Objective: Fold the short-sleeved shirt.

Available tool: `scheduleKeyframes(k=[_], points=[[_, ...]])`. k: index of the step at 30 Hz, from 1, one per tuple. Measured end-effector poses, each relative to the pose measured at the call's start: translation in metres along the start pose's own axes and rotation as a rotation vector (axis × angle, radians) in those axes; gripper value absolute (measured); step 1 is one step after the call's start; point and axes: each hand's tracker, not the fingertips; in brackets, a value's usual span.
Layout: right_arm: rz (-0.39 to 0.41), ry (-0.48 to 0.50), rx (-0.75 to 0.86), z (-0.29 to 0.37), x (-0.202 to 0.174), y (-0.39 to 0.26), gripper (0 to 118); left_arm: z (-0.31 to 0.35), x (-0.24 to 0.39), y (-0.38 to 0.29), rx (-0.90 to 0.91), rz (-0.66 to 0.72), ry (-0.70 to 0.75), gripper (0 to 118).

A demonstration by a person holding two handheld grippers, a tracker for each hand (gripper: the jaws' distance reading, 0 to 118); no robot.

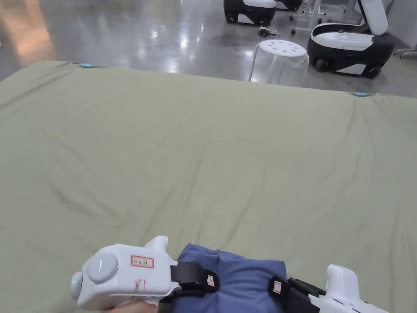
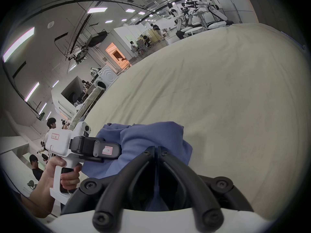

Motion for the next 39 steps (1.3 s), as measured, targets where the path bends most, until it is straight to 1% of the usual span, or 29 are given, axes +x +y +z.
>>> scheduleKeyframes(k=[2, 4, 5, 7, 10, 13, 14, 16, 19, 21, 23, 24, 25, 26, 27, 28, 29, 30, 31, 32, 33, 35, 38, 39], points=[[0.006, 0.004, 0.012, 0.006, -0.005, 0.003, 6, 0.006, 0.008, 0.005, -0.035, -0.103, 0.080, 26], [0.033, -0.013, 0.028, 0.012, -0.014, 0.005, 6, 0.019, -0.005, 0.021, -0.044, -0.159, 0.145, 25], [0.052, -0.027, 0.038, 0.014, -0.016, 0.006, 6, 0.031, -0.006, 0.028, -0.032, -0.192, 0.200, 25], [0.056, -0.027, 0.048, 0.019, -0.022, 0.007, 6, 0.057, -0.014, 0.041, 0.006, -0.242, 0.291, 25], [0.047, -0.025, 0.066, 0.027, -0.029, 0.009, 6, 0.109, -0.040, 0.062, 0.059, -0.236, 0.389, 25], [0.046, -0.029, 0.075, 0.029, -0.036, 0.007, 6, 0.169, -0.062, 0.072, 0.114, -0.248, 0.557, 25], [0.047, -0.028, 0.074, 0.028, -0.038, 0.006, 6, 0.187, -0.072, 0.078, 0.127, -0.243, 0.587, 25], [0.054, -0.028, 0.071, 0.028, -0.043, 0.004, 6, 0.227, -0.089, 0.081, 0.158, -0.185, 0.631, 25], [0.066, -0.027, 0.068, 0.029, -0.051, 0.001, 6, 0.274, -0.116, 0.089, 0.166, -0.197, 0.778, 25], [0.070, -0.025, 0.066, 0.029, -0.054, 0.000, 6, 0.299, -0.137, 0.091, 0.156, -0.148, 0.697, 25], [0.074, -0.027, 0.066, 0.027, -0.056, -0.001, 6, 0.307, -0.159, 0.100, 0.169, -0.077, 0.638, 25], [0.074, -0.026, 0.066, 0.027, -0.058, -0.001, 6, 0.304, -0.156, 0.098, 0.164, -0.116, 0.607, 25], [0.075, -0.024, 0.067, 0.027, -0.058, 0.000, 6, 0.302, -0.151, 0.097, 0.154, -0.165, 0.645, 27], [0.075, -0.023, 0.069, 0.028, -0.059, 0.000, 6, 0.301, -0.145, 0.098, 0.158, -0.163, 0.671, 34], [0.074, -0.021, 0.070, 0.029, -0.060, 0.000, 6, 0.306, -0.151, 0.107, 0.169, -0.170, 0.687, 44], [0.070, -0.013, 0.067, 0.031, -0.060, 0.001, 6, 0.317, -0.144, 0.107, 0.183, -0.191, 0.699, 50], [0.072, -0.007, 0.068, 0.034, -0.061, 0.001, 6, 0.335, -0.131, 0.107, 0.240, -0.221, 0.679, 50], [0.079, -0.008, 0.074, 0.038, -0.062, 0.001, 6, 0.354, -0.118, 0.105, 0.303, -0.221, 0.653, 69], [0.093, -0.012, 0.078, 0.043, -0.063, 0.002, 6, 0.374, -0.081, 0.088, 0.404, -0.230, 0.668, 80], [0.110, -0.023, 0.085, 0.049, -0.063, 0.003, 6, 0.389, -0.061, 0.081, 0.485, -0.254, 0.710, 80], [0.126, -0.036, 0.098, 0.058, -0.064, 0.005, 6, 0.397, -0.039, 0.073, 0.549, -0.309, 0.746, 80], [0.165, -0.071, 0.154, 0.077, -0.065, 0.013, 6, 0.393, -0.001, 0.056, 0.654, -0.430, 0.772, 81], [0.253, -0.152, 0.265, 0.110, -0.071, 0.035, 6, 0.356, 0.063, 0.021, 0.768, -0.587, 0.694, 81], [0.293, -0.168, 0.313, 0.121, -0.074, 0.045, 6, 0.324, 0.090, 0.000, 0.827, -0.642, 0.668, 80]])
